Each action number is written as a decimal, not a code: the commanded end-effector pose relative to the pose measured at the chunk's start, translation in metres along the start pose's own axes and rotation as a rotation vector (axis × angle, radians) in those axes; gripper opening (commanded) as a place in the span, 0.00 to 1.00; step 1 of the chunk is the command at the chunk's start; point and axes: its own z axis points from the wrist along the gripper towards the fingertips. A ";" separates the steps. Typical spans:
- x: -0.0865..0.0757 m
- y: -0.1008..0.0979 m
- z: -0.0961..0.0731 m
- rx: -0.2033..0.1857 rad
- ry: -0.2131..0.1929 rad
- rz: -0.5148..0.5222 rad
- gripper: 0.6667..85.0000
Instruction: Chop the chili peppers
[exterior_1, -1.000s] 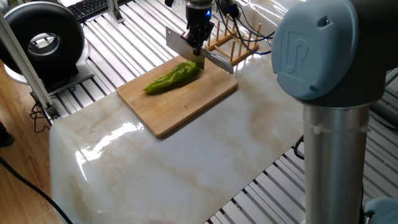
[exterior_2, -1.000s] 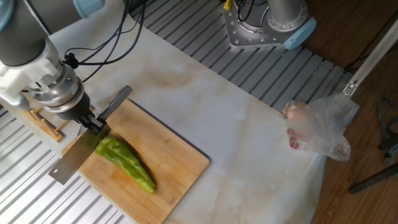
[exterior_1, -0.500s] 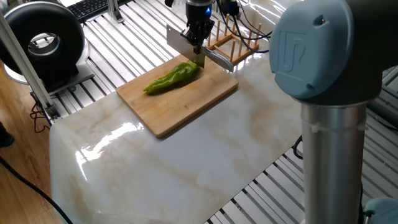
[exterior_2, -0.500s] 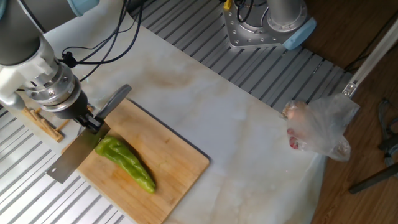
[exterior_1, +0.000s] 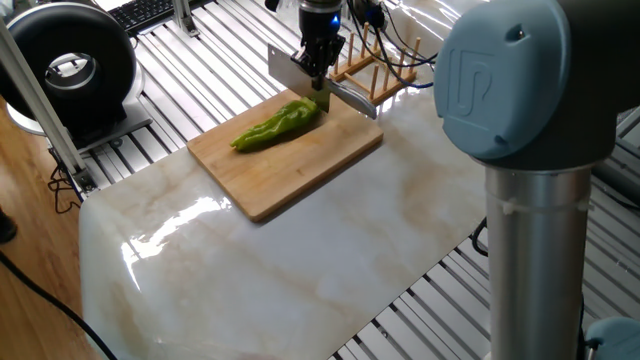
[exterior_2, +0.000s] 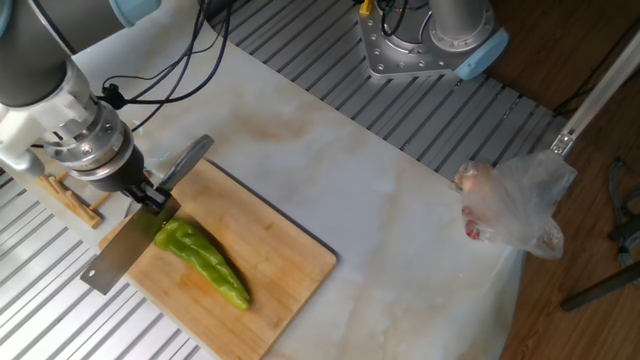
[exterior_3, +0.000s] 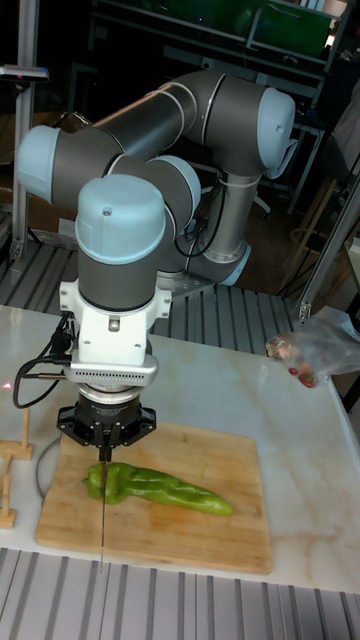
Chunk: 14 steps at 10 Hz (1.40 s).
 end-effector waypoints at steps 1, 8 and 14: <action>0.004 0.001 0.004 -0.010 -0.008 0.010 0.01; 0.011 0.007 0.017 -0.003 -0.012 0.013 0.01; 0.006 0.006 0.012 -0.026 -0.017 0.020 0.01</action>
